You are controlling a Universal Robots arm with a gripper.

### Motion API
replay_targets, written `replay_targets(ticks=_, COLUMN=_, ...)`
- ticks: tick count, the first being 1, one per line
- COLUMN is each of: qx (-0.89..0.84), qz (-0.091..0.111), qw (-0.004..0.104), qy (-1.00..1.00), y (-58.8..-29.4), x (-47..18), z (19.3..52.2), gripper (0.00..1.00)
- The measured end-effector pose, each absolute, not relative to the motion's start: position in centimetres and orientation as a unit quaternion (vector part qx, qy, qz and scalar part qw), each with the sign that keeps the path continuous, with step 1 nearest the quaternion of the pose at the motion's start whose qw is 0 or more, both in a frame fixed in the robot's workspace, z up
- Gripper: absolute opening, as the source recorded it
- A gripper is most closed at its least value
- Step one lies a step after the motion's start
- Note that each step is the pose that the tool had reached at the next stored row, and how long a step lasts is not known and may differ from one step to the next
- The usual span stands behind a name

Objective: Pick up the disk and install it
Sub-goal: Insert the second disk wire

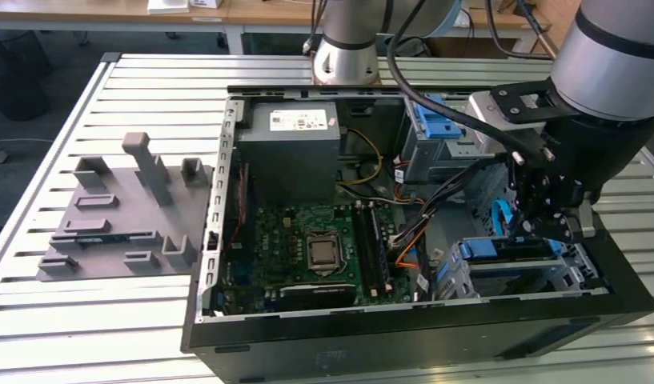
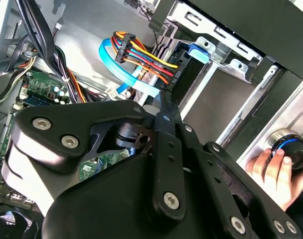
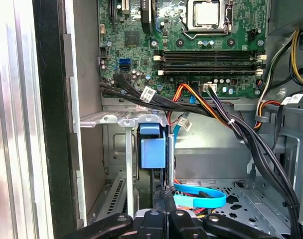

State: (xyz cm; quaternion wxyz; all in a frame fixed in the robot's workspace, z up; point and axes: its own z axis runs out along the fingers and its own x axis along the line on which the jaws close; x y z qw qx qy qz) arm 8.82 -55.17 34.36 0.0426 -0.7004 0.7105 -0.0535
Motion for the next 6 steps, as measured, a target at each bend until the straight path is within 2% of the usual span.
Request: replay_targets(ticks=6, qx=-0.700, qz=-0.053, qw=0.043, qy=0.711, y=-55.17, x=8.82, z=34.37, gripper=0.11)
